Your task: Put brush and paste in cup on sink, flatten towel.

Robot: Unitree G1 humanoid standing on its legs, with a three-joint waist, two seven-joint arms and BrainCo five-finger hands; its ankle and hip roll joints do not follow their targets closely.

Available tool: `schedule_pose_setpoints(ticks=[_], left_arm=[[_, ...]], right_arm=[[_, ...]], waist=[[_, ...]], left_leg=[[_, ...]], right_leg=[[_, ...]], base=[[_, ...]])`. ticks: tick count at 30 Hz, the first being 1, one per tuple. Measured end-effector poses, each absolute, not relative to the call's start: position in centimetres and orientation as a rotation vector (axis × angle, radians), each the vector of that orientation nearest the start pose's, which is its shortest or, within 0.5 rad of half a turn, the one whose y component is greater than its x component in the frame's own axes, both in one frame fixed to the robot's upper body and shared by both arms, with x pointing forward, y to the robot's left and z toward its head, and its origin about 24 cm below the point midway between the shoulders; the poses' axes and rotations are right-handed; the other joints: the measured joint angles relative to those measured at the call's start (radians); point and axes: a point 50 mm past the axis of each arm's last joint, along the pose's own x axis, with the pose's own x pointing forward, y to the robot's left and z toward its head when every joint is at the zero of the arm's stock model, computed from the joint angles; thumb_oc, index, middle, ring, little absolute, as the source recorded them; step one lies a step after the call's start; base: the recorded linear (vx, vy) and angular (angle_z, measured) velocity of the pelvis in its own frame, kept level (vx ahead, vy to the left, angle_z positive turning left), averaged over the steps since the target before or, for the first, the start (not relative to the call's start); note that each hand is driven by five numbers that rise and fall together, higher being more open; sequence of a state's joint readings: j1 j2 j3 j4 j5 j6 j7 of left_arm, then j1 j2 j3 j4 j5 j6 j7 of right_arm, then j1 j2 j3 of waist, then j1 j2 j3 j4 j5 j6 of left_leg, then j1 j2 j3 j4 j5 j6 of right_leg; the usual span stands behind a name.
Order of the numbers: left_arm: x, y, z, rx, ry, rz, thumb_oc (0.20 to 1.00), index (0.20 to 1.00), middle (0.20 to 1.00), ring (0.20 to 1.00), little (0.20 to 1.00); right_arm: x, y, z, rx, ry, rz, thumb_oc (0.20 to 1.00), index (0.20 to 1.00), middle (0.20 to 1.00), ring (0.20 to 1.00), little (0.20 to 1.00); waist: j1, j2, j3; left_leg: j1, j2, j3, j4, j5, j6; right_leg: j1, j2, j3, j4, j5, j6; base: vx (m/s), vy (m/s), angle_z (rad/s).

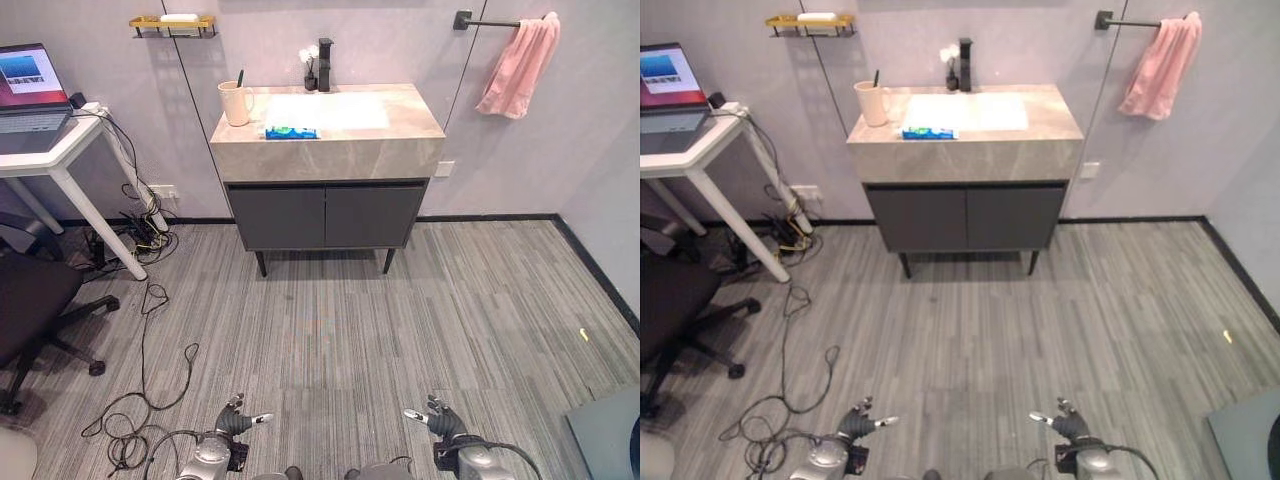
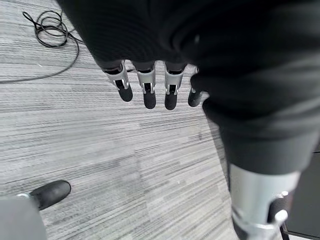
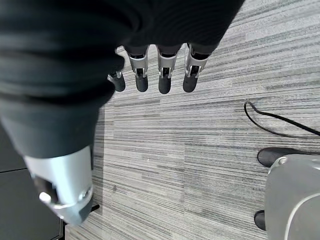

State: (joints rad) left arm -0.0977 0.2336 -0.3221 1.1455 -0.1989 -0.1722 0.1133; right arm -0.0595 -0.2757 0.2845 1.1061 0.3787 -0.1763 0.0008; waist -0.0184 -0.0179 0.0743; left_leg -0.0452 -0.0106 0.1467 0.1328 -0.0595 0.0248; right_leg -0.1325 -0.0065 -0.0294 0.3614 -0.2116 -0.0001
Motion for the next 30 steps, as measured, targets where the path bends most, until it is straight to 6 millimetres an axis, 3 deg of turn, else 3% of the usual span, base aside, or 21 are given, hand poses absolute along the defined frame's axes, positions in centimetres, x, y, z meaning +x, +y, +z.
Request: schedule_pose_setpoints(ticks=[11,15,17,18,19,20,21,22,23,24,25,28,30], left_arm=[[15.7,21.0,-13.9,0.261,0.887,0.054,1.0,1.0,1.0,1.0,1.0],[15.6,20.8,-14.0,0.266,0.889,0.044,1.0,1.0,1.0,1.0,1.0],[16.3,20.7,-13.7,0.272,0.871,0.035,1.0,1.0,1.0,1.0,1.0],[18.2,20.3,-12.9,0.275,0.813,0.02,1.0,1.0,1.0,1.0,1.0],[19.6,19.8,-12.2,0.27,0.774,0.011,1.0,1.0,1.0,1.0,1.0],[19.5,19.6,-12.3,0.256,0.776,0.01,1.0,1.0,1.0,1.0,1.0],[19.3,19.6,-12.4,0.252,0.781,0.013,1.0,1.0,1.0,1.0,1.0],[20.4,19.2,-11.9,0.256,0.751,-0.005,1.0,1.0,1.0,1.0,1.0],[20.8,18.8,-11.6,0.26,0.734,-0.022,1.0,1.0,1.0,1.0,1.0],[20.1,19.1,-12.0,0.259,0.751,-0.014,1.0,1.0,1.0,1.0,1.0],[19.1,19.0,-12.5,0.255,0.775,-0.016,1.0,1.0,1.0,1.0,1.0],[18.3,19.6,-13.0,0.24,0.812,0.026,1.0,1.0,1.0,1.0,1.0],[17.6,19.7,-13.3,0.232,0.824,0.036,1.0,1.0,1.0,1.0,1.0]], right_arm=[[14.7,-22.8,-13.8,-0.094,0.892,-0.095,1.0,1.0,1.0,1.0,1.0],[14.6,-23.2,-13.7,-0.124,0.892,-0.087,1.0,1.0,1.0,1.0,1.0],[14.7,-23.4,-13.6,-0.142,0.887,-0.09,1.0,1.0,1.0,1.0,1.0],[15.1,-23.4,-13.2,-0.147,0.86,-0.088,1.0,1.0,1.0,1.0,1.0],[15.6,-23.7,-12.9,-0.157,0.847,-0.091,1.0,1.0,1.0,1.0,1.0],[16.3,-23.9,-12.7,-0.165,0.834,-0.091,1.0,1.0,1.0,1.0,1.0],[16.4,-24.2,-12.5,-0.174,0.827,-0.093,1.0,1.0,1.0,1.0,1.0],[16.3,-24.8,-12.5,-0.205,0.84,-0.104,1.0,1.0,1.0,1.0,1.0],[16.4,-25.3,-12.4,-0.229,0.847,-0.115,1.0,1.0,1.0,1.0,1.0],[17.5,-25.6,-11.8,-0.258,0.822,-0.111,1.0,1.0,1.0,1.0,1.0],[17.7,-25.5,-11.7,-0.271,0.817,-0.093,1.0,1.0,1.0,1.0,1.0],[18.1,-24.9,-12.0,-0.281,0.838,-0.073,1.0,1.0,1.0,1.0,1.0],[18.3,-24.5,-11.9,-0.305,0.826,-0.037,1.0,1.0,1.0,1.0,1.0]], waist=[[-0.002,0.011,-0.001],[-0.007,0.023,0.014],[0.001,0.008,0.038],[0.007,-0.026,0.066],[-0.001,-0.037,0.11],[0.004,-0.04,0.132],[-0.004,-0.029,0.139],[-0.012,-0.006,0.154],[-0.014,0.003,0.161],[0.006,0.04,0.179],[0.011,0.073,0.163],[0.044,0.091,0.156],[0.063,0.09,0.132]], left_leg=[[0.047,0.008,0.0,-0.072,0.025,-0.009],[0.026,0.026,0.0,-0.066,0.037,-0.034],[-0.042,0.029,-0.006,0.033,0.04,-0.073],[-0.203,0.019,-0.045,0.251,0.075,-0.127],[-0.299,0.017,-0.073,0.378,0.121,-0.163],[-0.325,0.034,-0.088,0.422,0.117,-0.157],[-0.327,0.06,-0.093,0.399,0.138,-0.162],[-0.344,0.093,-0.051,0.339,0.134,-0.162],[-0.33,0.105,-0.01,0.154,0.135,-0.161],[-0.264,0.126,-0.001,-0.102,0.146,-0.157],[-0.242,0.13,-0.03,-0.202,0.158,-0.177],[-0.232,0.166,-0.027,-0.237,0.166,-0.173],[-0.209,0.154,-0.058,-0.239,0.185,-0.148]], right_leg=[[0.034,0.013,-0.003,-0.044,0.012,-0.008],[0.025,0.035,-0.006,-0.06,0.016,-0.014],[0.011,0.033,-0.01,-0.065,0.039,-0.05],[-0.046,0.009,-0.019,-0.034,0.048,-0.065],[-0.044,-0.002,-0.039,-0.048,0.065,-0.068],[-0.038,0.008,-0.04,-0.067,0.085,-0.08],[-0.037,0.018,-0.046,-0.069,0.064,-0.098],[-0.035,0.028,-0.073,-0.09,0.066,-0.107],[-0.025,0.032,-0.077,-0.144,0.095,-0.086],[0.058,0.056,-0.057,-0.272,0.153,-0.055],[0.091,0.069,-0.051,-0.32,0.157,-0.049],[0.105,0.09,0.023,-0.35,0.158,-0.047],[0.1,0.084,0.081,-0.338,0.153,-0.052]], base=[[0.03,-0.051,-0.01],[-0.01,-0.127,0.01],[-0.13,-0.163,0.13],[-0.07,-0.094,0.41],[0.08,-0.089,0.34],[0.24,-0.066,0.24],[0.26,-0.016,0.32],[0.27,0.059,0.66],[0.32,0.115,0.48],[0.72,0.258,0.08],[0.76,0.279,-0.22],[0.53,0.247,-0.63],[0.39,0.228,-0.74]])
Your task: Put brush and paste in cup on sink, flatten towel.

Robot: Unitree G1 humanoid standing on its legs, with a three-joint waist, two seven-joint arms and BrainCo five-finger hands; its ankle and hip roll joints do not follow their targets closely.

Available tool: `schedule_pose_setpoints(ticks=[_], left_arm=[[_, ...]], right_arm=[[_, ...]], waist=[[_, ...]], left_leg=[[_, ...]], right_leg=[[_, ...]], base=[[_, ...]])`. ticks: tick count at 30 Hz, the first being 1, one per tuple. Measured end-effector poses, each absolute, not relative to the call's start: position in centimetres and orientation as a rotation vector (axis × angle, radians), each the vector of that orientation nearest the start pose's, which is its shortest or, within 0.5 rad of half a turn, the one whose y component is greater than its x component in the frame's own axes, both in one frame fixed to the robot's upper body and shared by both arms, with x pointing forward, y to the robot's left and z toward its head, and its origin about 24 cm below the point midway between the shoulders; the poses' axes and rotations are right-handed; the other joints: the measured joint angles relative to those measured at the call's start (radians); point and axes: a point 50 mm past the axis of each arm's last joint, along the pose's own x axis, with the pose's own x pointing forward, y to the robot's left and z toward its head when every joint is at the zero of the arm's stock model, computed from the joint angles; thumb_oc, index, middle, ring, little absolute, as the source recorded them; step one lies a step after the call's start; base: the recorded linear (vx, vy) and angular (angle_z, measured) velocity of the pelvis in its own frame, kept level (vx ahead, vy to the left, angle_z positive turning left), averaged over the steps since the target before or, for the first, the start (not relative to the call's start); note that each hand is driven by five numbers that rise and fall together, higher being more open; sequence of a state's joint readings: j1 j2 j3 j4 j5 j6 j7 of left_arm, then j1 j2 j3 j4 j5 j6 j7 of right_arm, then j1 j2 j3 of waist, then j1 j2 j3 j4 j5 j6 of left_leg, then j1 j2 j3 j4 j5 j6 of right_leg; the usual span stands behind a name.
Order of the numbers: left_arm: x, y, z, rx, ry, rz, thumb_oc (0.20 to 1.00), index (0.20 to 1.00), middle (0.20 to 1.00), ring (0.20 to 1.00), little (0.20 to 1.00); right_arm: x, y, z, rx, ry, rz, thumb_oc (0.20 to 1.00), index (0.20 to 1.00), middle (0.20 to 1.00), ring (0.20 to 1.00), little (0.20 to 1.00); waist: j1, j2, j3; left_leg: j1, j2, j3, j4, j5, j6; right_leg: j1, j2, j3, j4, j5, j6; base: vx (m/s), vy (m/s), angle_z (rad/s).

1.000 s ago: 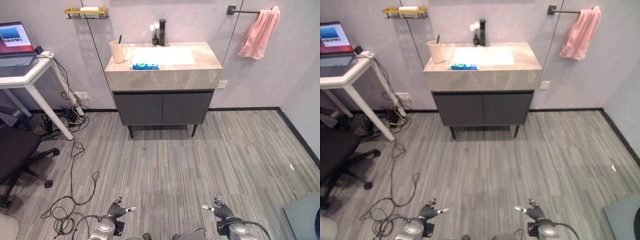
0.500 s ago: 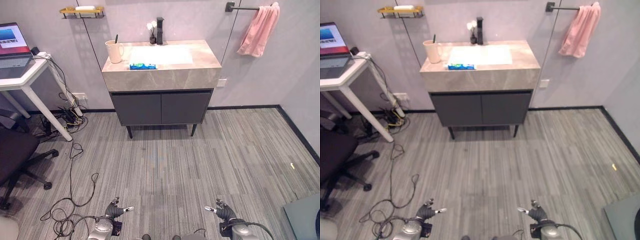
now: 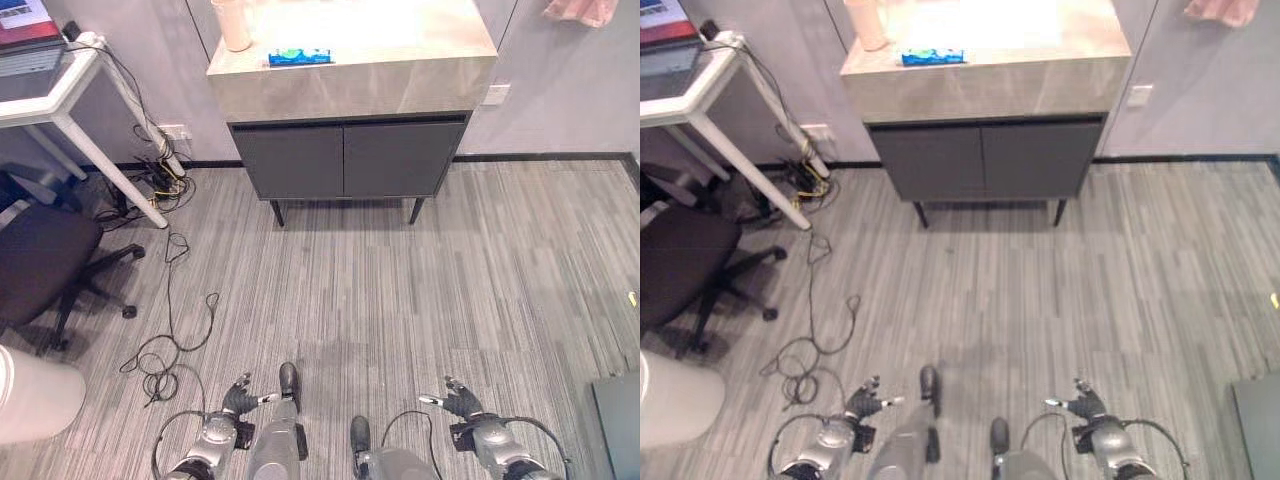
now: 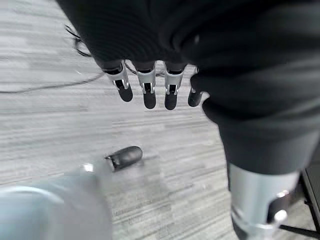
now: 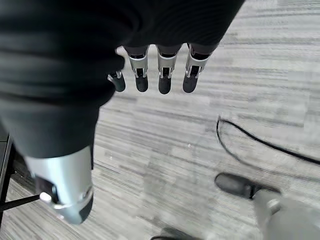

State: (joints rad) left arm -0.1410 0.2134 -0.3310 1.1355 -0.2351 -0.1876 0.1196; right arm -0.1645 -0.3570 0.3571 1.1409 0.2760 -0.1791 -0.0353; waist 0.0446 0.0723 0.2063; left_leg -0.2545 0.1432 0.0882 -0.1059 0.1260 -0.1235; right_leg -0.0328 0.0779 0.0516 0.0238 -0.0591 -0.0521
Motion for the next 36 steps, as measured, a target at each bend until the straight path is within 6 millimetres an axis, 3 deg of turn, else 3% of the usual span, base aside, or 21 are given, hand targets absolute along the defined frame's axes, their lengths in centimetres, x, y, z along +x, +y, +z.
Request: schedule_pose_setpoints(ticks=[3,5,6,8,10,14,15,16,17,18,20,22,23,24,26,27,28,29,31,34,36], left_arm=[[17.7,19.6,-13.2,0.232,0.813,0.042,1.0,1.0,1.0,1.0,1.0],[17.9,20.3,-12.9,0.248,0.799,0.051,1.0,1.0,1.0,1.0,1.0],[18.7,20.6,-12.4,0.261,0.772,0.054,1.0,1.0,1.0,1.0,1.0],[19.6,20.3,-11.8,0.259,0.73,0.041,1.0,1.0,1.0,1.0,1.0],[20.4,20.1,-11.2,0.278,0.686,0.011,1.0,1.0,1.0,1.0,1.0],[20.2,20.8,-11.2,0.295,0.697,0.02,1.0,1.0,1.0,1.0,1.0],[19.7,21.2,-11.5,0.301,0.716,0.033,1.0,1.0,1.0,1.0,1.0],[18.8,21.9,-12.0,0.315,0.764,0.051,1.0,1.0,1.0,1.0,1.0],[18.5,22.2,-12.2,0.313,0.782,0.066,1.0,1.0,1.0,1.0,1.0],[18.8,22.1,-12.1,0.3,0.774,0.073,1.0,1.0,1.0,1.0,1.0],[18.7,22.2,-12.4,0.292,0.799,0.093,1.0,1.0,1.0,1.0,1.0],[18.4,22.0,-12.6,0.292,0.812,0.089,1.0,1.0,1.0,1.0,1.0],[18.5,22.0,-12.5,0.293,0.808,0.089,1.0,1.0,1.0,1.0,1.0],[18.3,21.8,-12.7,0.29,0.813,0.086,1.0,1.0,1.0,1.0,1.0],[18.2,21.3,-12.9,0.271,0.821,0.087,1.0,1.0,1.0,1.0,1.0],[17.6,20.7,-13.3,0.255,0.844,0.081,1.0,1.0,1.0,1.0,1.0],[17.0,20.1,-13.8,0.24,0.871,0.078,1.0,1.0,1.0,1.0,1.0],[16.8,20.0,-13.9,0.234,0.883,0.081,1.0,1.0,1.0,1.0,1.0],[16.8,20.1,-13.9,0.232,0.884,0.082,1.0,1.0,1.0,1.0,1.0],[18.2,20.0,-13.3,0.233,0.849,0.079,1.0,1.0,1.0,1.0,1.0],[18.5,20.5,-13.1,0.243,0.84,0.087,1.0,1.0,1.0,1.0,1.0]], right_arm=[[17.5,-24.5,-12.3,-0.316,0.849,-0.022,1.0,1.0,1.0,1.0,1.0],[17.2,-23.4,-12.6,-0.295,0.851,0.004,1.0,1.0,1.0,1.0,1.0],[17.1,-22.7,-12.8,-0.285,0.848,0.035,1.0,1.0,1.0,1.0,1.0],[17.8,-22.2,-12.4,-0.283,0.811,0.056,1.0,1.0,1.0,1.0,1.0],[17.9,-21.5,-12.3,-0.306,0.799,0.103,1.0,1.0,1.0,1.0,1.0],[19.8,-21.0,-11.3,-0.307,0.731,0.117,1.0,1.0,1.0,1.0,1.0],[20.5,-20.8,-10.8,-0.3,0.7,0.123,1.0,1.0,1.0,1.0,1.0],[21.0,-20.4,-10.3,-0.291,0.664,0.132,1.0,1.0,1.0,1.0,1.0],[20.8,-20.2,-10.4,-0.289,0.663,0.137,1.0,1.0,1.0,1.0,1.0],[20.2,-20.4,-10.5,-0.29,0.67,0.139,1.0,1.0,1.0,1.0,1.0],[20.1,-19.9,-10.6,-0.282,0.671,0.146,1.0,1.0,1.0,1.0,1.0],[18.6,-20.2,-11.3,-0.274,0.706,0.139,1.0,1.0,1.0,1.0,1.0],[18.5,-20.2,-11.3,-0.274,0.708,0.139,1.0,1.0,1.0,1.0,1.0],[18.6,-20.3,-11.3,-0.272,0.708,0.134,1.0,1.0,1.0,1.0,1.0],[17.9,-20.7,-11.6,-0.271,0.732,0.123,1.0,1.0,1.0,1.0,1.0],[17.5,-21.3,-11.8,-0.273,0.755,0.108,1.0,1.0,1.0,1.0,1.0],[18.0,-21.8,-11.5,-0.284,0.748,0.105,1.0,1.0,1.0,1.0,1.0],[18.3,-21.9,-11.3,-0.289,0.739,0.104,1.0,1.0,1.0,1.0,1.0],[19.9,-22.3,-10.3,-0.309,0.684,0.106,1.0,1.0,1.0,1.0,1.0],[20.1,-23.7,-9.7,-0.353,0.675,0.094,1.0,1.0,1.0,1.0,1.0],[19.8,-23.9,-9.7,-0.382,0.68,0.108,1.0,1.0,1.0,1.0,1.0]], waist=[[-0.005,0.001,-0.016],[-0.005,-0.047,-0.026],[-0.001,-0.076,-0.042],[-0.009,-0.071,-0.048],[-0.004,-0.087,-0.057],[0.005,-0.037,-0.05],[0.002,-0.027,-0.041],[-0.007,-0.018,-0.029],[-0.009,-0.026,-0.026],[-0.029,-0.035,-0.024],[-0.067,-0.051,-0.002],[-0.098,-0.079,0.001],[-0.109,-0.079,0.0],[-0.121,-0.072,-0.005],[-0.12,-0.059,-0.022],[-0.112,-0.047,-0.03],[-0.117,-0.017,-0.046],[-0.119,-0.013,-0.051],[-0.117,-0.032,-0.052],[-0.12,-0.042,-0.054],[-0.124,-0.055,-0.073]], left_leg=[[0.049,-0.029,0.01,0.004,0.068,0.075],[0.065,-0.068,0.038,0.007,0.07,0.119],[0.077,-0.102,0.045,0.007,0.026,0.144],[0.094,-0.126,0.064,0.007,0.003,0.171],[0.135,-0.195,0.065,0.007,-0.032,0.217],[0.203,-0.24,0.063,0.008,-0.076,0.274],[0.237,-0.237,0.057,0.008,-0.112,0.29],[0.264,-0.229,0.074,0.007,-0.13,0.285],[0.286,-0.234,0.094,0.007,-0.147,0.271],[0.29,-0.244,0.079,0.007,-0.173,0.257],[0.311,-0.248,0.07,0.007,-0.196,0.228],[0.409,-0.267,0.031,0.007,-0.253,0.19],[0.433,-0.264,0.024,0.008,-0.273,0.183],[0.467,-0.249,0.005,0.008,-0.31,0.143],[0.51,-0.231,-0.019,0.008,-0.322,0.127],[0.573,-0.197,-0.032,0.008,-0.312,0.108],[0.581,-0.158,-0.047,0.031,-0.294,0.08],[0.559,-0.141,-0.059,0.094,-0.283,0.061],[0.505,-0.127,-0.057,0.238,-0.273,0.026],[0.442,-0.094,-0.083,0.306,-0.207,-0.019],[0.424,-0.065,-0.107,0.409,-0.159,-0.09]], right_leg=[[0.015,-0.022,0.045,0.024,-0.047,0.049],[-0.015,-0.067,0.049,0.1,-0.086,0.076],[-0.063,-0.094,0.043,0.213,-0.113,0.112],[-0.177,-0.122,0.021,0.463,-0.157,0.142],[-0.222,-0.205,0.022,0.65,-0.11,0.178],[-0.24,-0.278,-0.067,0.769,0.0,0.201],[-0.256,-0.23,-0.039,0.785,-0.081,0.182],[-0.298,-0.21,-0.091,0.724,-0.141,0.159],[-0.35,-0.208,-0.177,0.612,-0.131,0.149],[-0.412,-0.181,-0.174,0.543,-0.112,0.154],[-0.502,-0.13,-0.138,0.31,-0.026,0.175],[-0.487,-0.141,-0.133,0.026,0.099,0.166],[-0.49,-0.148,-0.127,0.025,0.122,0.158],[-0.488,-0.149,-0.104,0.043,0.148,0.166],[-0.443,-0.147,-0.091,0.078,0.157,0.16],[-0.373,-0.125,-0.083,0.061,0.288,0.109],[-0.349,-0.094,-0.097,0.062,0.272,0.074],[-0.326,-0.08,-0.101,0.059,0.26,0.053],[-0.274,-0.075,-0.108,0.056,0.234,-0.001],[-0.199,-0.065,-0.141,0.055,0.16,-0.008],[-0.144,-0.038,-0.153,0.046,0.111,-0.003]], base=[[0.23,0.154,-0.58],[0.31,0.231,-0.32],[0.31,0.253,-0.26],[0.27,0.273,-0.07],[0.23,0.264,0.18],[0.28,0.157,0.05],[0.35,0.133,-0.33],[0.37,0.043,-0.62],[0.42,0.009,-0.34],[0.47,-0.024,-0.11],[0.43,-0.073,0.32],[0.56,-0.14,0.63],[0.71,-0.236,0.58],[0.69,-0.267,0.44],[0.47,-0.222,0.47],[0.39,-0.205,0.34],[0.37,-0.228,0.18],[0.19,-0.131,0.01],[0.3,-0.217,0.04],[0.28,-0.216,0.31],[0.22,-0.195,0.19]])
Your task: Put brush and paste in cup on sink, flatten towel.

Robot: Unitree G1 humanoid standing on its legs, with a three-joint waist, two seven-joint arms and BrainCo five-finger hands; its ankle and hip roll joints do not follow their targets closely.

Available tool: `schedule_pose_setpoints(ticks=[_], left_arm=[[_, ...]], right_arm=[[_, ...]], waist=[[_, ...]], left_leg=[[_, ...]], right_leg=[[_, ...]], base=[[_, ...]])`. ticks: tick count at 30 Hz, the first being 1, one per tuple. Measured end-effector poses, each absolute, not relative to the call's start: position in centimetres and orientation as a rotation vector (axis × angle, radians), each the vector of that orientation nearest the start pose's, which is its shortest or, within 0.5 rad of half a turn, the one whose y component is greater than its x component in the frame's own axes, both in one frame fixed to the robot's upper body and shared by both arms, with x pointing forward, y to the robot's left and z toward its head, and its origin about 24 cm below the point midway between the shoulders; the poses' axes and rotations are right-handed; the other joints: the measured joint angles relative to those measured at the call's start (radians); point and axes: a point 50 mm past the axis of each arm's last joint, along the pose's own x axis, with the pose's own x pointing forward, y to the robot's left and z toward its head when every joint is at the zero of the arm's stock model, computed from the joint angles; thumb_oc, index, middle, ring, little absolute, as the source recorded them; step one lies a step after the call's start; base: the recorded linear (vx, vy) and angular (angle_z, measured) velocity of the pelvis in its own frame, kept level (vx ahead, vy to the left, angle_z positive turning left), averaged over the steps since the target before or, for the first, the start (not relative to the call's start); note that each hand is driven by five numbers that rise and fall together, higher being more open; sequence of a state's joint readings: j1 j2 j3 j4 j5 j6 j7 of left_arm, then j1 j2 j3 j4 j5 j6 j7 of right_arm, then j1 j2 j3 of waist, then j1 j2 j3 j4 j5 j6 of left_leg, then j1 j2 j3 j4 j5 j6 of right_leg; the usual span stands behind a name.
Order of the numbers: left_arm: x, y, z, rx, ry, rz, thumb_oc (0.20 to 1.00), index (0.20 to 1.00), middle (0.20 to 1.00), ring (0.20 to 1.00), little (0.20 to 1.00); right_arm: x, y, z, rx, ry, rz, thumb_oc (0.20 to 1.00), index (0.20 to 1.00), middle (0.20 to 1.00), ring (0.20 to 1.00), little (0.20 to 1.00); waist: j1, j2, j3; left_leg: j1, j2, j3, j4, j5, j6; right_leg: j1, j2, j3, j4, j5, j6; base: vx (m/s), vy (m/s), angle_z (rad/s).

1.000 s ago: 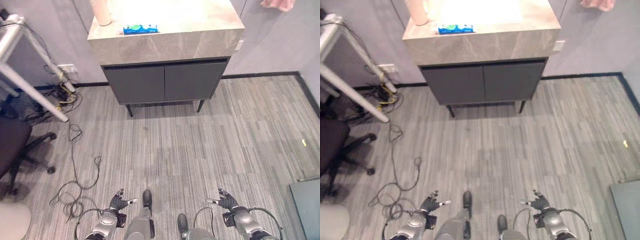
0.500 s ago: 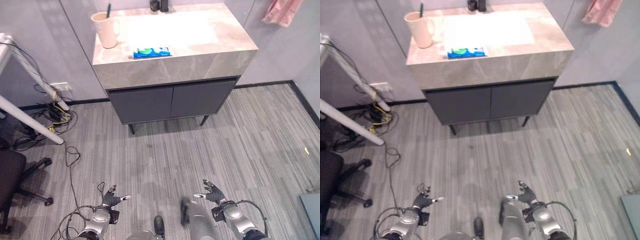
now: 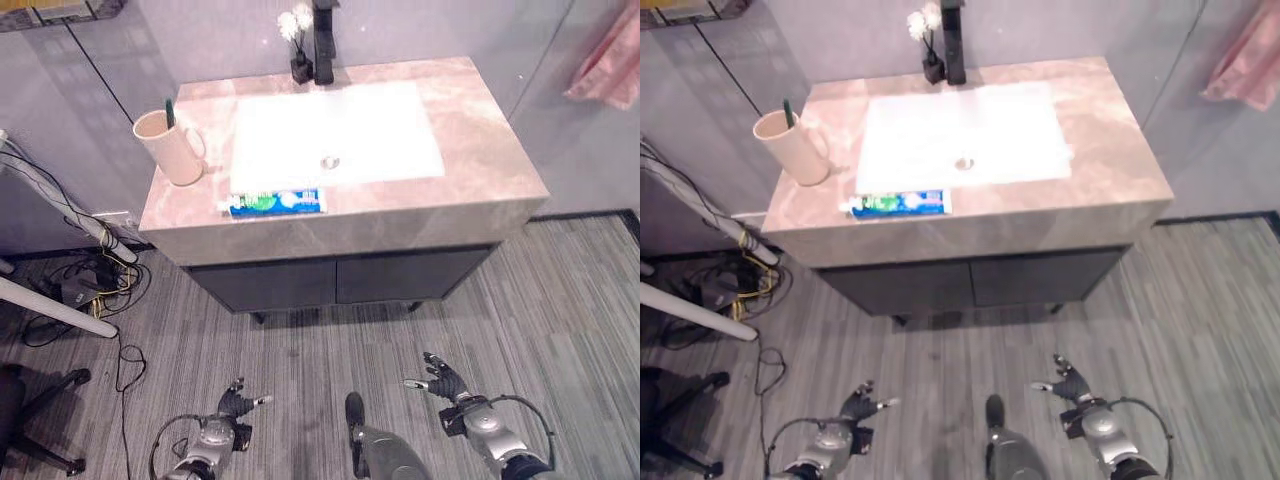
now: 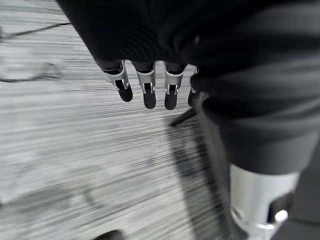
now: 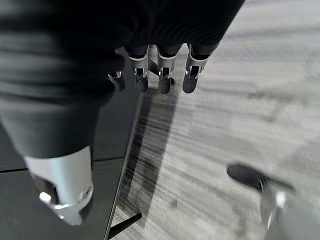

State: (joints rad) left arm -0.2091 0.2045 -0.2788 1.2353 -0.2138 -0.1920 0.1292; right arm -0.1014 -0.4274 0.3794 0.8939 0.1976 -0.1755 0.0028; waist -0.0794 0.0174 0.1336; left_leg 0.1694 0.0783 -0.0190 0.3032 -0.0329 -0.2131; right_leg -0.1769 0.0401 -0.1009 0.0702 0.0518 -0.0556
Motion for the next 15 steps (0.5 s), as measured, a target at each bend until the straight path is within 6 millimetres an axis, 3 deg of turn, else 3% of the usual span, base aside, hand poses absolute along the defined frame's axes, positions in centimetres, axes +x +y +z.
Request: schedule_pose_setpoints(ticks=[4,6,8,9,10,11,12,13,14,15], left_arm=[[18.3,20.4,-13.2,0.243,0.846,0.084,1.0,1.0,1.0,1.0,1.0],[18.4,20.4,-13.2,0.248,0.845,0.08,1.0,1.0,1.0,1.0,1.0],[18.4,20.4,-13.2,0.275,0.845,0.06,1.0,1.0,1.0,1.0,1.0],[18.6,20.4,-13.0,0.281,0.832,0.057,1.0,1.0,1.0,1.0,1.0],[18.2,20.8,-13.2,0.291,0.848,0.064,1.0,1.0,1.0,1.0,1.0],[17.9,20.9,-13.3,0.294,0.855,0.068,1.0,1.0,1.0,1.0,1.0],[17.7,21.1,-13.4,0.3,0.863,0.07,1.0,1.0,1.0,1.0,1.0],[17.6,21.1,-13.4,0.302,0.864,0.07,1.0,1.0,1.0,1.0,1.0],[17.3,21.1,-13.5,0.303,0.871,0.07,1.0,1.0,1.0,1.0,1.0],[16.9,21.2,-13.7,0.299,0.877,0.073,1.0,1.0,1.0,1.0,1.0]], right_arm=[[19.4,-23.9,-10.0,-0.432,0.695,0.14,1.0,1.0,1.0,1.0,1.0],[18.5,-24.1,-10.5,-0.445,0.729,0.145,1.0,1.0,1.0,1.0,1.0],[17.5,-24.1,-11.1,-0.437,0.763,0.14,1.0,1.0,1.0,1.0,1.0],[17.1,-24.1,-11.3,-0.435,0.775,0.143,1.0,1.0,1.0,1.0,1.0],[16.9,-24.0,-11.5,-0.431,0.783,0.144,1.0,1.0,1.0,1.0,1.0],[16.9,-23.9,-11.5,-0.429,0.783,0.145,1.0,1.0,1.0,1.0,1.0],[17.0,-23.5,-11.6,-0.432,0.784,0.156,1.0,1.0,1.0,1.0,1.0],[16.9,-23.4,-11.7,-0.436,0.788,0.163,1.0,1.0,1.0,1.0,1.0],[16.9,-23.0,-11.8,-0.453,0.789,0.187,1.0,1.0,1.0,1.0,1.0],[16.9,-22.9,-11.9,-0.463,0.79,0.2,1.0,1.0,1.0,1.0,1.0]], waist=[[-0.003,-0.029,-0.009],[-0.002,-0.04,-0.006],[-0.006,-0.06,-0.004],[-0.002,-0.066,-0.005],[0.011,-0.06,-0.004],[0.01,-0.056,-0.002],[0.014,-0.053,-0.001],[0.018,-0.05,0.001],[0.038,-0.042,0.002],[0.047,-0.033,0.006]], left_leg=[[-0.1,0.013,0.007,0.193,0.069,-0.013],[-0.141,0.023,0.035,0.205,0.052,-0.004],[-0.135,0.027,0.096,0.062,0.001,0.03],[-0.149,0.028,0.117,-0.062,-0.002,0.035],[-0.167,0.032,0.138,-0.284,0.006,0.035],[-0.199,0.034,0.138,-0.309,0.021,0.03],[-0.237,0.033,0.127,-0.398,0.055,0.03],[-0.268,0.036,0.109,-0.408,0.08,0.033],[-0.315,0.053,0.111,-0.408,0.138,0.03],[-0.323,0.06,0.107,-0.407,0.154,0.04]], right_leg=[[0.029,0.006,-0.004,-0.005,-0.031,-0.054],[0.061,0.0,-0.014,-0.023,-0.045,-0.061],[0.116,-0.015,-0.024,-0.092,-0.024,-0.06],[0.13,-0.025,-0.022,-0.118,-0.025,-0.048],[0.151,-0.024,-0.014,-0.157,-0.01,-0.039],[0.152,-0.023,-0.012,-0.157,-0.011,-0.036],[0.157,-0.024,0.003,-0.157,-0.029,0.001],[0.16,-0.024,0.008,-0.161,-0.034,0.014],[0.167,-0.015,0.036,-0.157,-0.033,0.015],[0.178,-0.007,0.067,-0.157,-0.031,0.019]], base=[[0.18,-0.111,0.06],[0.25,-0.001,0.21],[0.17,0.048,0.31],[0.24,0.105,0.03],[0.24,0.121,-0.15],[0.29,0.152,-0.19],[0.22,0.129,-0.14],[0.27,0.163,-0.38],[0.22,0.129,-0.65],[0.2,0.141,-0.88]])
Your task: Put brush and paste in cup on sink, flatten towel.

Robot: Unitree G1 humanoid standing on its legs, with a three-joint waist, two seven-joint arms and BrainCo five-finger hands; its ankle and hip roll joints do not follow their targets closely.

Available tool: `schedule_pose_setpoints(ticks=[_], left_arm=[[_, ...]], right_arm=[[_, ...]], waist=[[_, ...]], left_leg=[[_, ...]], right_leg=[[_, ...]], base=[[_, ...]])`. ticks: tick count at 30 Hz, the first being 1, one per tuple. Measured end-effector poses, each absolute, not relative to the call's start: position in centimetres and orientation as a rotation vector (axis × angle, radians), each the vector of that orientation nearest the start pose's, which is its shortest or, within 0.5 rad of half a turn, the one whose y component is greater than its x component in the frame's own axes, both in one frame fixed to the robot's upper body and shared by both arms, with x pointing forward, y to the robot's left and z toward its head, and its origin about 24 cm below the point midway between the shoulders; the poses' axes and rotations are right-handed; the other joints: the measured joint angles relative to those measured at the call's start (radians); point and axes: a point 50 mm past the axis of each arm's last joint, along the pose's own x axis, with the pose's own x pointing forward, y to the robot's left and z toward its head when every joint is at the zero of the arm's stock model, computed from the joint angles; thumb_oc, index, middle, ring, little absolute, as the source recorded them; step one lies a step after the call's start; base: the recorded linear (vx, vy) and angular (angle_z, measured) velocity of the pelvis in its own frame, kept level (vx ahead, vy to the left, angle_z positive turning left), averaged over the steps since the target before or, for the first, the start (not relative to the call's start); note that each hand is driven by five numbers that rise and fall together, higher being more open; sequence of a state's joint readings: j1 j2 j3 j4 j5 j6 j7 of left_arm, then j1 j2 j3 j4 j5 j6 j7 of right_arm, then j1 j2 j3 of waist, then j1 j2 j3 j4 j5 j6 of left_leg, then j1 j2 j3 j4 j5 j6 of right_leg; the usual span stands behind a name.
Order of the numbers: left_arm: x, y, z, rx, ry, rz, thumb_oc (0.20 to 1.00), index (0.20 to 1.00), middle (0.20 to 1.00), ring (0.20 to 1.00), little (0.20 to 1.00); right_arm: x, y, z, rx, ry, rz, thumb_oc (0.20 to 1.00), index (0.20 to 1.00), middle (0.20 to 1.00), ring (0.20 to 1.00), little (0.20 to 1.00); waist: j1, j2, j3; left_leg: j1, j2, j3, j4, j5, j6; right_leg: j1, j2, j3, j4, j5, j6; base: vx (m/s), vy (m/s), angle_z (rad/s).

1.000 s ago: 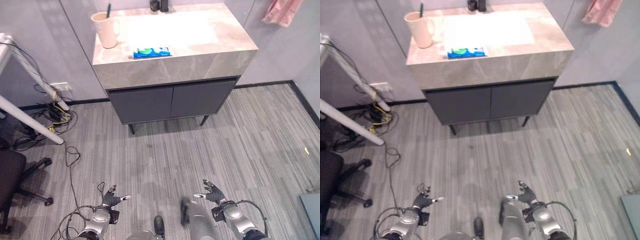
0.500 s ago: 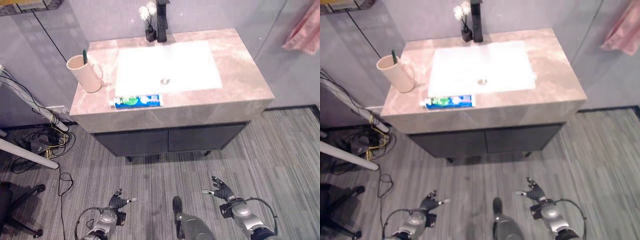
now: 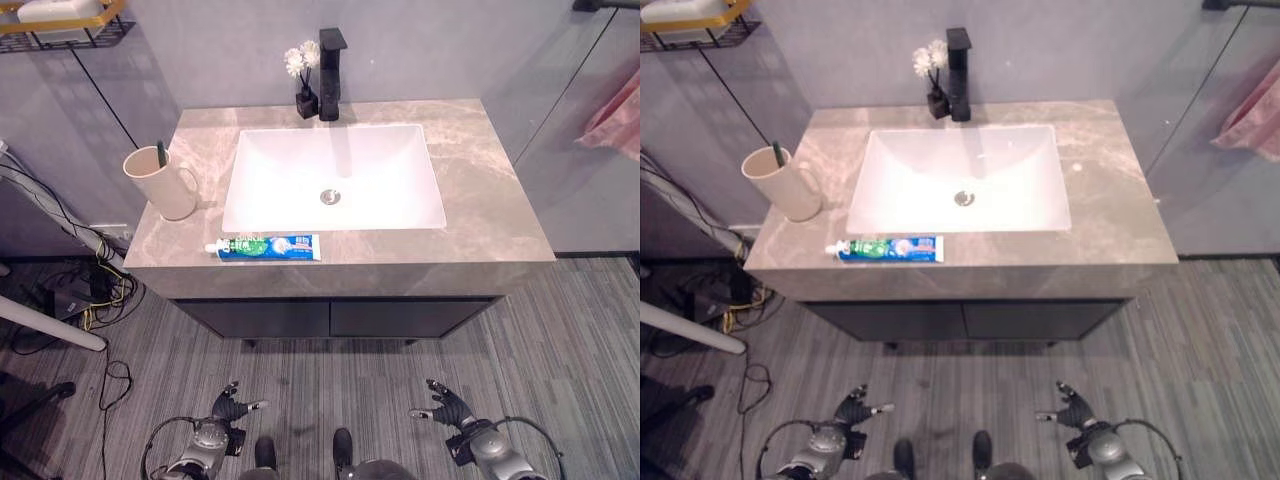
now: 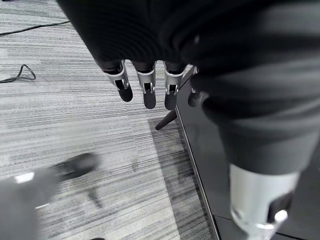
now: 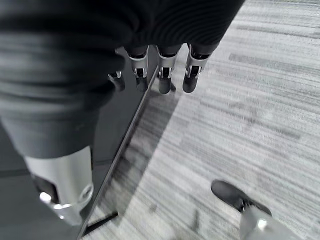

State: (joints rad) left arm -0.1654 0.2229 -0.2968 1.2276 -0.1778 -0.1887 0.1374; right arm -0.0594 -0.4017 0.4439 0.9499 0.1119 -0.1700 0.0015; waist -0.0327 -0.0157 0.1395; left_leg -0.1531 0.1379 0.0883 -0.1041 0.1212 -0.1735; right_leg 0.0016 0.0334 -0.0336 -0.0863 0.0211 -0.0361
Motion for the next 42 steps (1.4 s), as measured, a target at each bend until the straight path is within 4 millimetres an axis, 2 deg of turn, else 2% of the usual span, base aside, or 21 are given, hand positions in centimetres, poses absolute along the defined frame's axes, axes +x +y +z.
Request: schedule_pose_setpoints(ticks=[1,2,4,5,9,12,17,19,21,22,23,25,26,27,29,32,33,36,37,40,42], left_arm=[[16.4,21.2,-13.9,0.296,0.888,0.076,1.0,1.0,1.0,1.0,1.0],[15.1,21.0,-14.3,0.286,0.914,0.074,1.0,1.0,1.0,1.0,1.0],[14.1,20.4,-14.8,0.266,0.936,0.067,1.0,1.0,1.0,1.0,1.0],[14.7,20.3,-14.6,0.257,0.917,0.074,1.0,1.0,1.0,1.0,1.0],[14.9,20.9,-14.4,0.269,0.906,0.083,1.0,1.0,1.0,1.0,1.0],[14.7,21.6,-14.3,0.299,0.912,0.081,1.0,1.0,1.0,1.0,1.0],[14.2,22.2,-14.4,0.323,0.927,0.082,1.0,1.0,1.0,1.0,1.0],[14.1,22.4,-14.4,0.367,0.93,0.05,1.0,1.0,1.0,1.0,1.0],[13.8,22.3,-14.5,0.372,0.938,0.047,1.0,1.0,1.0,1.0,1.0],[13.9,22.2,-14.5,0.369,0.936,0.046,1.0,1.0,1.0,1.0,1.0],[14.4,21.9,-14.3,0.358,0.919,0.051,1.0,1.0,1.0,1.0,1.0],[15.3,22.3,-13.9,0.36,0.892,0.067,1.0,1.0,1.0,1.0,1.0],[15.5,23.1,-13.5,0.367,0.874,0.086,1.0,1.0,1.0,1.0,1.0],[15.5,23.1,-13.5,0.358,0.872,0.092,1.0,1.0,1.0,1.0,1.0],[15.0,22.1,-13.8,0.304,0.869,0.092,1.0,1.0,1.0,1.0,1.0],[15.3,21.7,-13.9,0.24,0.876,0.121,1.0,1.0,1.0,1.0,1.0],[14.9,21.3,-14.1,0.227,0.893,0.115,1.0,1.0,1.0,1.0,1.0],[15.1,21.6,-14.0,0.227,0.889,0.115,1.0,1.0,1.0,1.0,1.0],[15.4,21.4,-13.9,0.223,0.872,0.107,1.0,1.0,1.0,1.0,1.0],[16.9,20.5,-13.1,0.21,0.801,0.059,1.0,1.0,1.0,1.0,1.0],[17.6,20.2,-12.5,0.217,0.761,0.039,1.0,1.0,1.0,1.0,1.0]], right_arm=[[17.1,-22.9,-11.8,-0.469,0.784,0.205,1.0,1.0,1.0,1.0,1.0],[17.1,-23.2,-11.7,-0.467,0.779,0.189,1.0,1.0,1.0,1.0,1.0],[16.1,-24.5,-12.0,-0.443,0.814,0.106,1.0,1.0,1.0,1.0,1.0],[14.8,-24.8,-12.6,-0.389,0.86,0.048,1.0,1.0,1.0,1.0,1.0],[14.4,-23.3,-13.1,-0.352,0.87,0.086,1.0,1.0,1.0,1.0,1.0],[14.9,-22.9,-12.9,-0.358,0.843,0.1,1.0,1.0,1.0,1.0,1.0],[15.8,-22.2,-12.6,-0.37,0.809,0.133,1.0,1.0,1.0,1.0,1.0],[16.3,-21.5,-12.4,-0.398,0.792,0.181,1.0,1.0,1.0,1.0,1.0],[17.3,-21.0,-11.9,-0.417,0.752,0.209,1.0,1.0,1.0,1.0,1.0],[17.7,-20.9,-11.6,-0.417,0.73,0.212,1.0,1.0,1.0,1.0,1.0],[17.8,-20.9,-11.3,-0.426,0.712,0.22,1.0,1.0,1.0,1.0,1.0],[18.5,-20.3,-11.0,-0.443,0.684,0.252,1.0,1.0,1.0,1.0,1.0],[18.2,-19.9,-11.1,-0.441,0.687,0.267,1.0,1.0,1.0,1.0,1.0],[17.8,-20.2,-11.3,-0.45,0.698,0.264,1.0,1.0,1.0,1.0,1.0],[16.9,-22.3,-11.2,-0.489,0.724,0.231,1.0,1.0,1.0,1.0,1.0],[16.8,-24.2,-10.8,-0.509,0.737,0.172,1.0,1.0,1.0,1.0,1.0],[16.5,-25.3,-10.8,-0.538,0.757,0.155,1.0,1.0,1.0,1.0,1.0],[16.6,-25.7,-10.6,-0.538,0.754,0.135,1.0,1.0,1.0,1.0,1.0],[16.2,-26.0,-10.7,-0.539,0.766,0.129,1.0,1.0,1.0,1.0,1.0],[15.1,-26.3,-11.1,-0.535,0.801,0.123,1.0,1.0,1.0,1.0,1.0],[14.9,-26.4,-11.2,-0.517,0.805,0.104,1.0,1.0,1.0,1.0,1.0]], waist=[[0.005,0.009,-0.002],[0.009,0.035,-0.015],[-0.008,0.079,-0.039],[-0.014,0.086,-0.043],[-0.008,0.061,-0.017],[-0.006,0.054,-0.012],[0.011,0.034,-0.001],[0.021,0.022,0.008],[0.057,0.015,0.014],[0.058,0.018,0.016],[0.056,0.024,0.019],[0.056,0.025,0.022],[0.057,0.0,0.02],[0.053,0.007,0.019],[0.05,0.054,0.01],[0.043,0.038,0.013],[0.039,0.01,0.016],[0.011,-0.013,0.009],[-0.011,-0.008,0.006],[-0.023,0.021,-0.004],[-0.024,0.031,-0.007]], left_leg=[[0.007,0.005,-0.004,0.0,0.008,0.012],[0.03,-0.004,-0.024,0.004,0.034,0.046],[0.035,-0.017,-0.019,0.005,0.076,0.078],[0.041,-0.043,-0.019,0.005,0.043,0.094],[0.069,-0.112,0.03,0.005,0.004,0.154],[0.085,-0.143,0.046,0.001,-0.022,0.176],[0.083,-0.148,0.07,0.004,-0.024,0.18],[0.077,-0.127,0.085,0.005,-0.018,0.179],[0.075,-0.104,0.137,0.004,-0.026,0.184],[0.071,-0.097,0.136,0.004,-0.026,0.181],[0.058,-0.084,0.128,0.005,-0.028,0.168],[0.044,-0.057,0.107,0.005,-0.004,0.145],[0.05,-0.046,0.093,0.005,0.003,0.12],[0.052,-0.029,0.064,0.005,0.02,0.093],[0.04,0.046,0.015,0.006,0.066,0.067],[0.003,0.056,0.015,0.005,0.2,0.074],[-0.004,0.06,0.066,0.005,0.227,0.057],[0.034,0.042,0.137,0.005,0.127,0.039],[0.072,0.049,0.138,0.005,0.109,0.026],[0.155,0.046,0.142,0.0,0.086,0.02],[0.164,0.05,0.143,0.005,0.052,0.034]], right_leg=[[0.007,0.002,0.02,0.0,0.002,0.004],[0.029,0.003,0.059,0.0,0.0,0.01],[0.039,0.008,0.071,0.0,-0.02,0.039],[0.036,-0.021,0.077,0.016,-0.039,0.059],[-0.005,-0.094,0.113,0.126,-0.105,0.125],[-0.028,-0.124,0.13,0.185,-0.137,0.145],[-0.055,-0.129,0.138,0.212,-0.146,0.154],[-0.081,-0.119,0.152,0.23,-0.153,0.15],[-0.113,-0.158,0.056,0.22,-0.133,0.158],[-0.113,-0.176,0.045,0.216,-0.121,0.179],[-0.134,-0.224,0.004,0.218,-0.109,0.196],[-0.135,-0.235,0.012,0.157,-0.072,0.214],[-0.112,-0.237,0.011,0.094,-0.044,0.214],[-0.084,-0.217,-0.005,0.079,0.004,0.219],[-0.045,-0.131,-0.057,0.051,0.006,0.167],[-0.034,-0.12,-0.106,0.034,0.012,0.119],[-0.032,-0.125,-0.128,0.013,0.026,0.075],[-0.025,-0.143,-0.141,0.002,0.042,0.064],[-0.024,-0.137,-0.157,0.002,0.041,0.062],[-0.017,-0.122,-0.17,0.002,0.043,0.07],[-0.013,-0.114,-0.176,0.003,0.048,0.081]], base=[[0.15,0.126,-1.18],[0.2,0.217,-0.99],[0.13,0.207,-0.39],[0.07,0.17,-0.16],[0.05,0.141,-0.23],[0.03,0.118,-0.14],[-0.04,-0.011,-0.15],[-0.06,-0.13,-0.28],[-0.04,-0.282,-0.68],[0.03,-0.288,-0.43],[0.05,-0.213,-0.04],[0.03,-0.259,0.19],[-0.02,-0.306,0.45],[-0.03,-0.466,0.62],[-0.03,-0.308,0.61],[-0.03,-0.094,0.44],[-0.03,-0.081,0.18],[-0.01,-0.024,0.22],[0.04,0.041,0.4],[0.08,0.075,0.26],[0.02,0.087,0.08]])
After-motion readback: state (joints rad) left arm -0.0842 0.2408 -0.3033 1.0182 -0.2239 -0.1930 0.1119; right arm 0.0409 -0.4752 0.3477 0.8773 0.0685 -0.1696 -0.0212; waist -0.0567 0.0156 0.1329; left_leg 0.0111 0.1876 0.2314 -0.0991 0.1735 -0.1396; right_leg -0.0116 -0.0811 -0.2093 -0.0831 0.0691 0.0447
